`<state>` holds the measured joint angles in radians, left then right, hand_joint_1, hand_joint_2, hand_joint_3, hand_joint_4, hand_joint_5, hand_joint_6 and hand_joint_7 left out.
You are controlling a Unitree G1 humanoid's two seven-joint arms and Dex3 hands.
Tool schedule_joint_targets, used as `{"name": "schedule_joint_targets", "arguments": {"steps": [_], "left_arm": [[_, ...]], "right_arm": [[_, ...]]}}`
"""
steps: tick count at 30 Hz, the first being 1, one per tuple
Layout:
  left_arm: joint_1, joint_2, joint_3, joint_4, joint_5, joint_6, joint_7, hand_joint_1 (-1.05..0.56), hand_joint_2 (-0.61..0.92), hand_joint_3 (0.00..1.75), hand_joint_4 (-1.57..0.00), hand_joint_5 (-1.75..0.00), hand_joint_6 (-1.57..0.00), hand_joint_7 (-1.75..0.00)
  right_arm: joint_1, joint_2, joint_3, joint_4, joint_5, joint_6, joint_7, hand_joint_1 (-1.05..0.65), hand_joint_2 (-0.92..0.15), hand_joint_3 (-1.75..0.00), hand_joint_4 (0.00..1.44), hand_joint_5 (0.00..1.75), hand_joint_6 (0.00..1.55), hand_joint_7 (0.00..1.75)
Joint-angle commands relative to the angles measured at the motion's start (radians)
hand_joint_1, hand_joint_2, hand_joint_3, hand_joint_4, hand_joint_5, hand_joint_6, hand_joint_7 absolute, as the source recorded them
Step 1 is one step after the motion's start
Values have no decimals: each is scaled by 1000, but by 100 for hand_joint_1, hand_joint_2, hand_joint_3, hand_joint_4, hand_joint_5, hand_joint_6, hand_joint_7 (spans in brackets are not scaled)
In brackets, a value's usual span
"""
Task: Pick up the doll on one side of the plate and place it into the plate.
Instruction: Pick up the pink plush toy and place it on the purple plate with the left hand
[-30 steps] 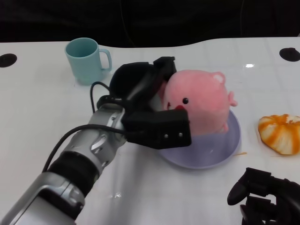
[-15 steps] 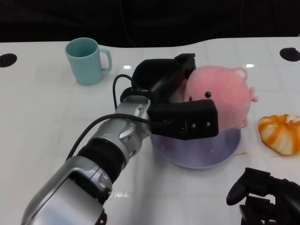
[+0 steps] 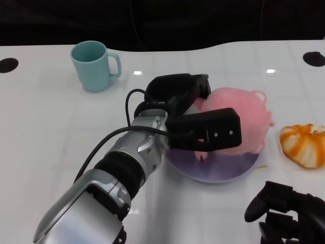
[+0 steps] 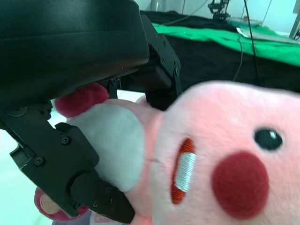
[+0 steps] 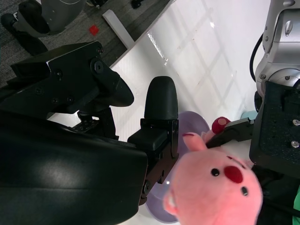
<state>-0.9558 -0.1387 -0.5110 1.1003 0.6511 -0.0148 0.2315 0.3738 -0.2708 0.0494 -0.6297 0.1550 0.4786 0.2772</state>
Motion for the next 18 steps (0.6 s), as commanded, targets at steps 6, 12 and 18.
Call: {"name": "schedule_joint_targets", "arguments": {"steps": [6, 12, 18], "left_arm": [[-43, 34, -27, -18, 13, -18, -100, -59, 92, 23, -39, -52, -51, -1], [-32, 51, -37, -47, 14, -27, -123, -85, 92, 40, -13, -25, -24, 0], [-26, 70, -40, -83, 13, -16, -149, -95, 92, 50, 0, -23, -13, 0]], "right_arm": [[8, -4, -1, -24, 4, 14, -6, -7, -66, -112, 63, 175, 54, 148], [4, -4, -3, -26, 6, 19, -5, -6, -66, -112, 62, 175, 53, 149], [1, -6, -2, -20, 2, 9, -3, -3, -67, -112, 63, 175, 53, 149]]}}
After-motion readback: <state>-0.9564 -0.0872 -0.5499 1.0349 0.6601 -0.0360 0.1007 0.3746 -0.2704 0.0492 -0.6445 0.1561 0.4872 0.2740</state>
